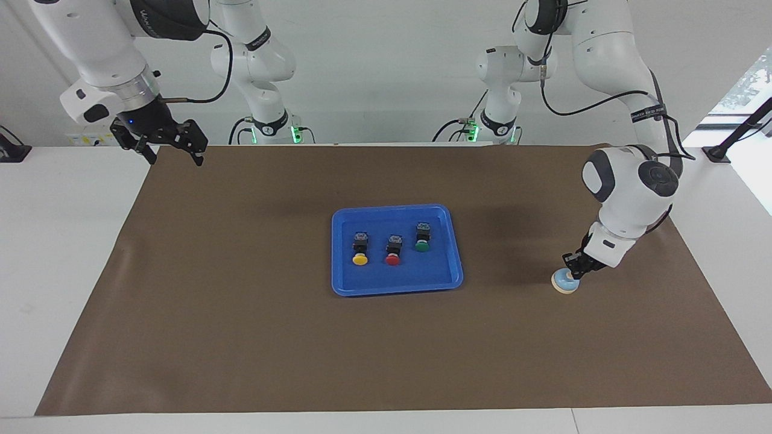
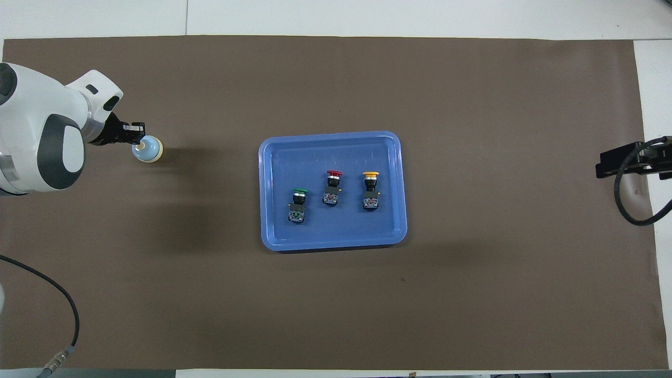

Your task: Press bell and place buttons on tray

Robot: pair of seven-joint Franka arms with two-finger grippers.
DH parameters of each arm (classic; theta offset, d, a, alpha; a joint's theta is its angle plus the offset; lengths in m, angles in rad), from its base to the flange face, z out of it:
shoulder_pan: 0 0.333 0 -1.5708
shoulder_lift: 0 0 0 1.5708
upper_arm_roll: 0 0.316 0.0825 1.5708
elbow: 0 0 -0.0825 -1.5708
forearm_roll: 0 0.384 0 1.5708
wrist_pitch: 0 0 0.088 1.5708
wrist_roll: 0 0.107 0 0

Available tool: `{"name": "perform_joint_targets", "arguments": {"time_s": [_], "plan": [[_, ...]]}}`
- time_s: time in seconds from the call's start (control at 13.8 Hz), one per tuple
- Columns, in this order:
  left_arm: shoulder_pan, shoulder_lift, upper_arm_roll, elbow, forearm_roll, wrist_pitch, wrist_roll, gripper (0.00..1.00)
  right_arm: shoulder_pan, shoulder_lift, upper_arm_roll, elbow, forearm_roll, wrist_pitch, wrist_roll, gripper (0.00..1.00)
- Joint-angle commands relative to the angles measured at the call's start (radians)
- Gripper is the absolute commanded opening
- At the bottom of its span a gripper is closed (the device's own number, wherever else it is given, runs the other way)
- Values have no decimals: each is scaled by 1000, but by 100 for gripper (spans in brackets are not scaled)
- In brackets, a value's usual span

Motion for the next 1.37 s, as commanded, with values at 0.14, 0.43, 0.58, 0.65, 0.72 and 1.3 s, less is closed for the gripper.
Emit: {"name": "perform_joint_targets", "arguments": {"time_s": [0.14, 0.43, 0.58, 0.65, 0.72, 1.3], "plan": [[8, 13, 1, -94, 14, 183, 9, 0, -25, -21, 17, -26, 41, 17, -17, 100], [6, 16, 6, -27, 14, 72, 10, 0, -24, -21, 17, -26, 51, 16, -17, 100], [11, -13, 11, 55, 15, -81, 14, 0, -18, -23, 16, -25, 50, 14, -17, 100], [14, -33, 12, 96, 15, -156, 17, 0, -16, -23, 16, -25, 50, 13, -20, 100], [14, -55, 14, 137, 14, -224, 17, 0, -16, -23, 16, -23, 48, 11, -20, 100], [12, -320, 14, 207, 9, -534, 17, 85, -16, -24, 16, -22, 48, 6, -17, 100]]}}
